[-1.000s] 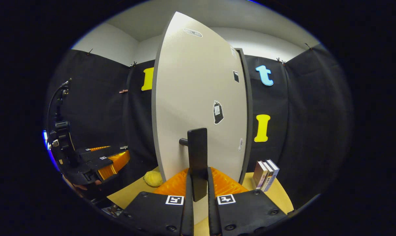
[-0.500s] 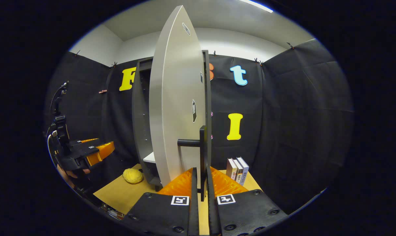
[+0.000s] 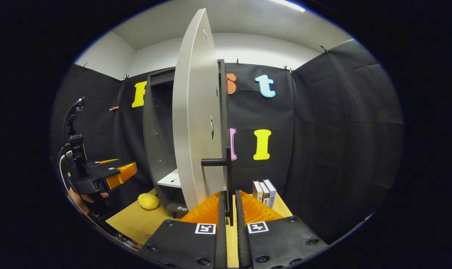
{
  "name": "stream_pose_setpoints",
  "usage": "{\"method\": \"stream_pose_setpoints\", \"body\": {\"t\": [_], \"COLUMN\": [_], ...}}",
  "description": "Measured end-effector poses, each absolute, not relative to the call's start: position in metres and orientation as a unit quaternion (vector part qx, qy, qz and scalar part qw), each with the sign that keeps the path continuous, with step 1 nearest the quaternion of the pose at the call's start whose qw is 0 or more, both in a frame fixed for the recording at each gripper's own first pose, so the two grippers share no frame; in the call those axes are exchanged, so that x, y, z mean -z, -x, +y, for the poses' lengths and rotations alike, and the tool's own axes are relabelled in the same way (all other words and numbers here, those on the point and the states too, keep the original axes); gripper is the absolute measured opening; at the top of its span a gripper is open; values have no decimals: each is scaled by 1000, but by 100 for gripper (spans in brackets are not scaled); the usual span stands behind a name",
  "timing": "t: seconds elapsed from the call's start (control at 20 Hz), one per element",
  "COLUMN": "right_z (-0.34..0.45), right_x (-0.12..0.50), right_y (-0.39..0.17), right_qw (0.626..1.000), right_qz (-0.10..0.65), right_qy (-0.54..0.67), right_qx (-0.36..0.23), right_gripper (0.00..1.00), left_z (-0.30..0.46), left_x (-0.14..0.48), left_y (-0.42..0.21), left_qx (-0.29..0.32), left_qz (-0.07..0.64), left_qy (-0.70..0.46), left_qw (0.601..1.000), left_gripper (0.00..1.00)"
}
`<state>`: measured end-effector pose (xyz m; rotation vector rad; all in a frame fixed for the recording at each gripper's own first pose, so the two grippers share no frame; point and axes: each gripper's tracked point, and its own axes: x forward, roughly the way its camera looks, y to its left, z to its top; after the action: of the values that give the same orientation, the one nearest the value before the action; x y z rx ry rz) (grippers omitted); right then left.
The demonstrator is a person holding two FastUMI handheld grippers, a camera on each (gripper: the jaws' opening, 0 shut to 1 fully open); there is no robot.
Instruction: Open the cabinet door with the right hand, grasp the bottle in the cabinet with the left hand and place it on the coaster, then close the cabinet door with the right hand.
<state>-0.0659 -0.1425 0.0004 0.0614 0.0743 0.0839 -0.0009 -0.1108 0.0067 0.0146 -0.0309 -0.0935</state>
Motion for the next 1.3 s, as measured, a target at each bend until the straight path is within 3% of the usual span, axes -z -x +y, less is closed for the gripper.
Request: {"method": "stream_pose_setpoints", "body": {"t": [0.3,0.55,0.65,0.7,0.8,0.85,0.9,0.95,1.3], "right_z": [-151,-189,-209,-215,-232,-240,-247,-251,-271], "right_x": [-1,0,0,1,0,-4,-9,-11,-2], "right_y": [84,91,87,87,86,89,85,84,78], "right_qw": [994,996,996,996,997,996,995,994,993], "right_qz": [52,47,41,40,27,16,4,-4,5], "right_qy": [-57,-71,-76,-75,-67,-67,-70,-72,-55], "right_qx": [-75,-38,-7,3,36,51,67,77,105], "right_gripper": [16,22,42,67,82,100,92,98,98], "left_z": [-142,-174,-184,-187,-191,-195,-197,-201,-231], "left_x": [-8,-8,-7,-7,-4,1,4,7,19], "left_y": [-20,-53,-71,-82,-105,-117,-129,-142,-222], "left_qx": [65,89,96,98,97,96,95,95,99], "left_qz": [-15,-18,-17,-18,-20,-18,-15,-14,-23], "left_qy": [-12,-12,-10,-12,-15,-14,-11,-7,-15], "left_qw": [998,996,995,995,995,995,995,995,995], "left_gripper": [93,92,92,92,93,93,93,93,93]}}
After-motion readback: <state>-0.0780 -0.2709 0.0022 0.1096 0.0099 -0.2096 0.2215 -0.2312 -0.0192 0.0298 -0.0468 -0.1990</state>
